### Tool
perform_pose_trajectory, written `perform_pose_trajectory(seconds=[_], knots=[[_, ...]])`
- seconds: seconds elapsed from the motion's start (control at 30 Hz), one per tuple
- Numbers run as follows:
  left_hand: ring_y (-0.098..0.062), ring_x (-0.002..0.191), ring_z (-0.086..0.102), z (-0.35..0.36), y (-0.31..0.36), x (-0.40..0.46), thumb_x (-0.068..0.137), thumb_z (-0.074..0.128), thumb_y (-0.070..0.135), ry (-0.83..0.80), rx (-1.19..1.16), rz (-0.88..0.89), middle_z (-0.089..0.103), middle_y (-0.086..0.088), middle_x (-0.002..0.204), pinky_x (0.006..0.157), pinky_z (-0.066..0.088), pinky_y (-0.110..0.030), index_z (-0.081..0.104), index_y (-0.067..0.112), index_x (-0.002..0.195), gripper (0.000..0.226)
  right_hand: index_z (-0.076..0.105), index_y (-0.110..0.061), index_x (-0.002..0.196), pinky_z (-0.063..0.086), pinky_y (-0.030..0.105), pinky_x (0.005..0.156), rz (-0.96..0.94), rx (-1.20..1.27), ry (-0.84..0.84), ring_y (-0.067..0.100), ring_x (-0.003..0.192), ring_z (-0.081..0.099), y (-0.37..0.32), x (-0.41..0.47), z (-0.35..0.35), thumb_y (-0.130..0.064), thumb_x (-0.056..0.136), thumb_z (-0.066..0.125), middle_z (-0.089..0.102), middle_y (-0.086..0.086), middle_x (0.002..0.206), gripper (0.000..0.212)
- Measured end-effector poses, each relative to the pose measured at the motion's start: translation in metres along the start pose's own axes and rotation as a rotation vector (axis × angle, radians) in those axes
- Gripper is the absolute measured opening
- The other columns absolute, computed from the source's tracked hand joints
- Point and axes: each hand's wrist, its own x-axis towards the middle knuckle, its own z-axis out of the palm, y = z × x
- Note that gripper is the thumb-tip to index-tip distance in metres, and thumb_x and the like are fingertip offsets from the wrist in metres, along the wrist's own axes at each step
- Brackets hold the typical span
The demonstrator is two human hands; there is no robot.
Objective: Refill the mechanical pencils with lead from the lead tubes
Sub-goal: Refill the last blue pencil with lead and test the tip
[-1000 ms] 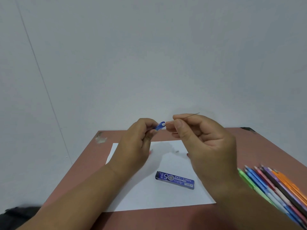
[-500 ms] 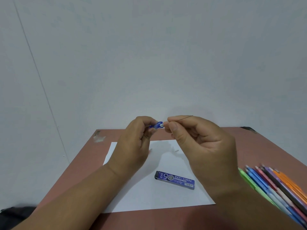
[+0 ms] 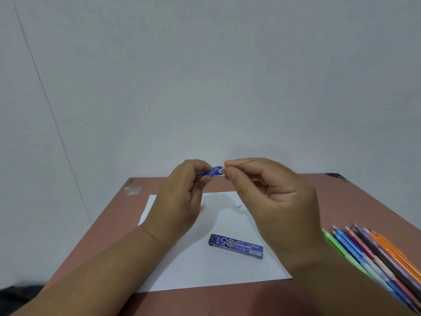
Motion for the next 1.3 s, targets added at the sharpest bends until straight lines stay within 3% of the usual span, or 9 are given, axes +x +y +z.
perform_pose_trajectory(seconds=[0.1, 0.27, 0.53, 0.73, 0.97, 1.13, 1.3], knots=[[-0.007, 0.088, 0.057, 0.0001, -0.0005, -0.0005, 0.1, 0.049, 0.024, -0.009, -0.017, -0.011, 0.061, 0.013, 0.096, 0.076, 0.042, -0.01, 0.055, 0.031, 0.108, 0.012, 0.079, -0.014, 0.097, 0.053, 0.013, 0.078, 0.005, 0.003, 0.0, 0.006, 0.089, 0.073, 0.0, 0.0003, -0.0015, -0.005, 0.088, 0.074, 0.077, -0.009, 0.094, 0.014], [-0.009, 0.087, 0.058, 0.0001, -0.0027, -0.0016, 0.098, 0.054, 0.009, -0.013, 0.002, -0.023, 0.064, 0.008, 0.096, 0.075, 0.043, -0.013, 0.059, 0.023, 0.107, 0.017, 0.079, -0.015, 0.098, 0.054, 0.013, 0.077, 0.017, 0.003, 0.003, 0.005, 0.089, 0.073, 0.0003, 0.0006, -0.0019, -0.007, 0.088, 0.074, 0.077, -0.01, 0.093, 0.014], [-0.008, 0.089, 0.057, 0.0, -0.001, -0.0001, 0.098, 0.053, 0.014, -0.021, -0.001, -0.024, 0.059, 0.014, 0.099, 0.076, 0.042, -0.01, 0.054, 0.032, 0.107, 0.02, 0.078, -0.027, 0.099, 0.055, 0.016, 0.078, 0.098, 0.047, -0.002, 0.007, 0.09, 0.074, -0.0021, 0.0004, -0.0037, -0.006, 0.09, 0.075, 0.077, -0.013, 0.094, 0.023], [-0.008, 0.089, 0.058, -0.0004, -0.0012, -0.0009, 0.098, 0.054, 0.014, -0.031, -0.002, -0.032, 0.061, 0.015, 0.096, 0.076, 0.043, -0.011, 0.054, 0.033, 0.107, 0.022, 0.079, -0.02, 0.098, 0.054, 0.013, 0.077, 0.047, -0.019, 0.004, 0.005, 0.089, 0.073, -0.0003, 0.0016, -0.004, -0.008, 0.089, 0.074, 0.077, -0.011, 0.092, 0.016], [-0.004, 0.091, 0.056, -0.001, -0.0009, -0.0006, 0.099, 0.046, 0.031, -0.039, 0.007, -0.027, 0.058, 0.017, 0.095, 0.076, 0.04, -0.008, 0.053, 0.034, 0.107, 0.011, 0.08, -0.019, 0.098, 0.053, 0.012, 0.076, 0.05, -0.037, 0.015, 0.004, 0.088, 0.072, 0.0011, 0.0022, -0.0045, -0.011, 0.089, 0.074, 0.077, -0.012, 0.092, 0.014], [-0.001, 0.093, 0.055, -0.0009, -0.0011, -0.0007, 0.099, 0.054, 0.019, -0.033, 0.026, -0.039, 0.056, 0.025, 0.096, 0.077, 0.039, -0.006, 0.061, 0.021, 0.107, 0.011, 0.079, -0.026, 0.095, 0.054, 0.015, 0.069, 0.134, 0.027, 0.008, 0.004, 0.087, 0.072, -0.0021, 0.0015, -0.0058, -0.01, 0.09, 0.075, 0.076, -0.017, 0.092, 0.018], [-0.002, 0.093, 0.055, -0.0016, 0.0002, 0.0, 0.098, 0.055, 0.017, -0.04, 0.03, -0.058, 0.058, 0.021, 0.096, 0.077, 0.039, -0.005, 0.064, 0.014, 0.106, 0.013, 0.079, -0.025, 0.095, 0.054, 0.017, 0.064, 0.186, 0.043, 0.016, 0.003, 0.088, 0.073, -0.0026, 0.0016, -0.0072, -0.012, 0.09, 0.075, 0.076, -0.019, 0.09, 0.014]])
